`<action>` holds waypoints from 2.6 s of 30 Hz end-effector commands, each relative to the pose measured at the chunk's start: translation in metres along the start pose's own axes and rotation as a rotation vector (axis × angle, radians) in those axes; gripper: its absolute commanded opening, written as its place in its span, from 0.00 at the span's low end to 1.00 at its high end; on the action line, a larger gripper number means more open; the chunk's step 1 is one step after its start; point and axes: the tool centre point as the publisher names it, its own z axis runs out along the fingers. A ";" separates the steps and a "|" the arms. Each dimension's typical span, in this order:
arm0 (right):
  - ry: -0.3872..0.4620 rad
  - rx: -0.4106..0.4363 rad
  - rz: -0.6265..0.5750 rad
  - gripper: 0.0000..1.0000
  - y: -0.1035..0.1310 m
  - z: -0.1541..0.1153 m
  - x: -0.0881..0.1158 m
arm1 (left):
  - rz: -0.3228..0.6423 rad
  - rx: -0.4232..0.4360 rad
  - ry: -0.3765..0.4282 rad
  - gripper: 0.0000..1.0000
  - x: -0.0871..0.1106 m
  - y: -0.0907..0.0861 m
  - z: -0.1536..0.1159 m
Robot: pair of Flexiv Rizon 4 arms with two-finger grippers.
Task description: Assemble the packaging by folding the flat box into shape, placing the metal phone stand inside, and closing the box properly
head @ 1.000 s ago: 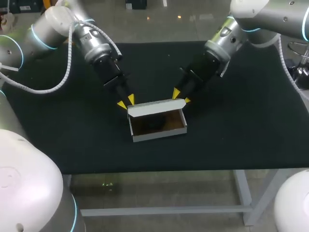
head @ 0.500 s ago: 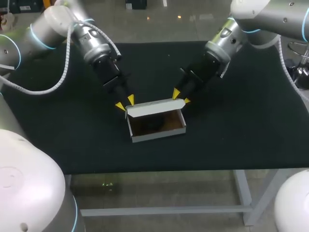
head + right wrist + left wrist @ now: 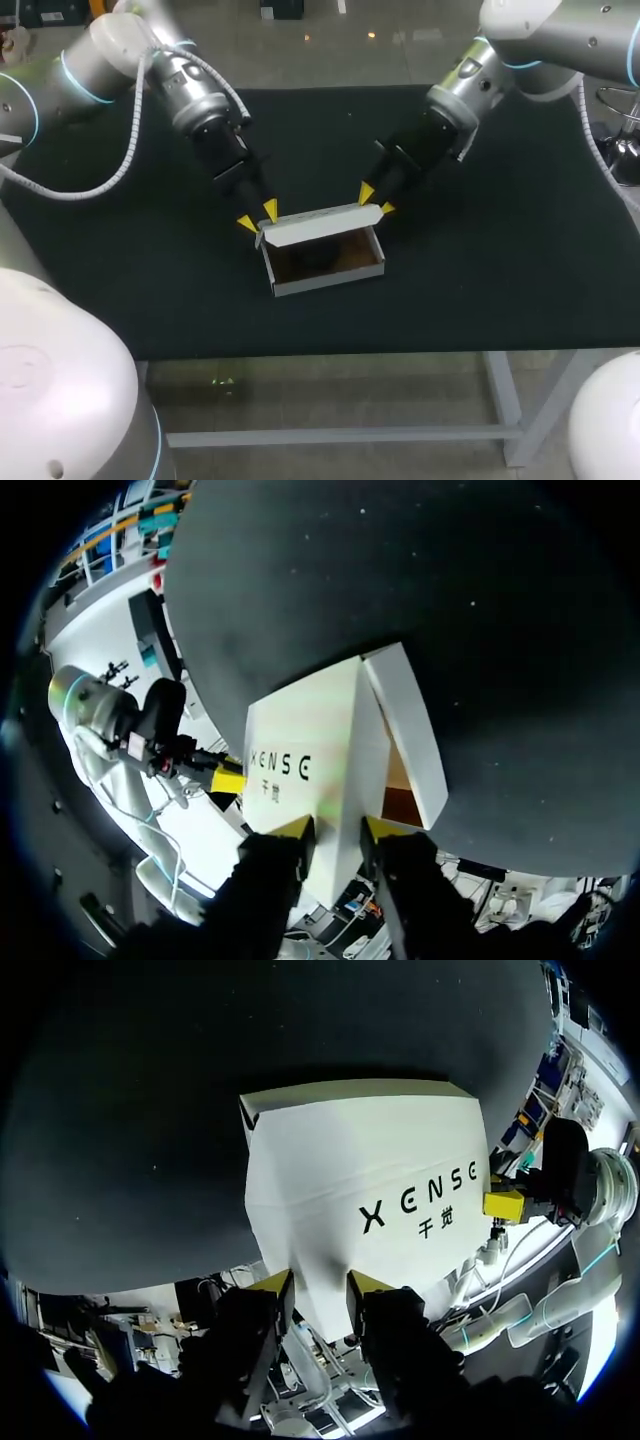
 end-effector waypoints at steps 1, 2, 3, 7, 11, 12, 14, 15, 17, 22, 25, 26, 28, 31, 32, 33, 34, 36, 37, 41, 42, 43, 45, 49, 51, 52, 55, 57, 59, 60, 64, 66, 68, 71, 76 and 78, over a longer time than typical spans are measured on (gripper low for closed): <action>0.000 -0.002 0.001 0.35 -0.001 -0.001 0.001 | -0.007 0.022 -0.019 0.38 -0.001 0.005 -0.003; 0.001 -0.003 0.001 0.35 -0.001 -0.001 0.001 | -0.004 0.025 -0.023 0.38 -0.001 0.006 -0.004; 0.001 -0.003 0.001 0.35 -0.001 -0.001 0.000 | -0.006 0.028 -0.029 0.38 -0.002 0.006 -0.004; 0.001 -0.004 0.001 0.35 -0.001 -0.001 0.000 | 0.003 0.035 -0.048 0.38 -0.003 0.007 -0.005; -0.001 -0.004 0.004 0.35 -0.001 -0.002 0.000 | 0.007 0.037 -0.049 0.37 -0.004 0.008 -0.005; -0.001 -0.004 0.005 0.35 -0.001 -0.002 -0.001 | 0.012 0.034 -0.051 0.37 -0.004 0.008 -0.005; -0.002 -0.005 0.006 0.35 -0.001 -0.002 -0.001 | 0.015 0.033 -0.055 0.37 -0.004 0.008 -0.004; -0.003 -0.005 0.007 0.35 -0.001 -0.002 -0.001 | 0.019 0.031 -0.063 0.37 -0.003 0.008 -0.004; -0.005 -0.006 0.009 0.35 -0.001 -0.003 -0.002 | 0.022 0.029 -0.070 0.38 -0.001 0.008 -0.003; -0.020 -0.007 0.004 0.36 -0.001 -0.003 -0.005 | 0.029 0.026 -0.076 0.38 0.002 0.007 0.000; -0.035 -0.011 -0.003 0.38 -0.002 -0.004 -0.007 | 0.028 0.033 -0.086 0.38 0.003 0.005 0.003; -0.041 -0.012 -0.005 0.38 -0.002 -0.004 -0.007 | 0.028 0.032 -0.089 0.38 0.004 0.005 0.003; -0.053 -0.015 -0.006 0.38 -0.003 -0.006 -0.008 | 0.025 0.036 -0.095 0.37 0.004 0.005 0.003; -0.071 -0.019 -0.015 0.37 -0.004 -0.007 -0.008 | 0.025 0.043 -0.095 0.37 0.004 0.005 0.003; -0.076 -0.021 -0.018 0.38 -0.005 -0.007 -0.008 | 0.025 0.045 -0.097 0.37 0.005 0.004 0.004; -0.078 -0.021 -0.018 0.38 -0.005 -0.007 -0.008 | 0.025 0.046 -0.098 0.37 0.005 0.004 0.004; -0.082 -0.020 -0.019 0.37 -0.005 -0.007 -0.009 | 0.024 0.050 -0.102 0.36 0.005 0.004 0.005; -0.090 -0.020 -0.021 0.37 -0.004 -0.006 -0.010 | 0.024 0.055 -0.104 0.36 0.005 0.004 0.005; -0.091 -0.019 -0.020 0.37 -0.004 -0.006 -0.010 | 0.024 0.056 -0.104 0.36 0.005 0.003 0.005; -0.092 -0.020 -0.017 0.37 -0.003 -0.008 -0.008 | 0.022 0.059 -0.098 0.35 0.007 0.004 0.001; -0.089 -0.022 -0.016 0.36 -0.004 -0.008 -0.006 | 0.022 0.060 -0.098 0.35 0.008 0.005 0.000; -0.087 -0.023 -0.017 0.36 -0.004 -0.008 -0.005 | 0.023 0.062 -0.099 0.35 0.009 0.005 0.000; -0.087 -0.024 -0.021 0.36 -0.005 -0.007 -0.003 | 0.025 0.062 -0.102 0.34 0.011 0.006 0.000; -0.108 -0.017 -0.034 0.36 -0.005 -0.004 0.001 | 0.029 0.060 -0.112 0.34 0.014 0.005 -0.001; -0.116 -0.018 -0.034 0.36 -0.006 -0.005 0.002 | 0.029 0.060 -0.116 0.34 0.015 0.006 -0.002; -0.120 -0.019 -0.033 0.36 -0.006 -0.005 0.003 | 0.029 0.059 -0.119 0.34 0.016 0.006 -0.002; -0.131 -0.022 -0.031 0.35 -0.007 -0.007 0.005 | 0.027 0.055 -0.121 0.34 0.017 0.005 -0.004; -0.141 -0.022 -0.028 0.35 -0.007 -0.008 0.007 | 0.027 0.050 -0.118 0.34 0.016 0.003 -0.005; -0.143 -0.022 -0.027 0.35 -0.008 -0.008 0.008 | 0.022 0.043 -0.109 0.33 0.016 0.002 -0.005; -0.144 -0.023 -0.027 0.35 -0.008 -0.008 0.008 | 0.021 0.041 -0.103 0.33 0.016 0.002 -0.005; -0.145 -0.020 -0.020 0.35 -0.007 -0.006 0.007 | 0.020 0.032 -0.095 0.31 0.017 0.000 -0.004; -0.141 -0.018 -0.017 0.35 -0.006 -0.005 0.006 | 0.020 0.027 -0.092 0.31 0.018 0.000 -0.003; -0.134 -0.016 -0.014 0.35 -0.005 -0.004 0.004 | 0.017 0.019 -0.085 0.31 0.018 0.000 -0.002; -0.123 -0.015 -0.011 0.36 -0.005 -0.003 0.003 | 0.014 0.000 -0.057 0.31 0.019 -0.001 -0.001; -0.110 -0.015 -0.005 0.36 -0.004 -0.001 0.001 | 0.003 -0.028 -0.016 0.31 0.019 -0.004 0.003; -0.107 -0.019 -0.003 0.36 -0.004 0.000 0.001 | -0.007 -0.033 0.001 0.31 0.019 -0.005 0.004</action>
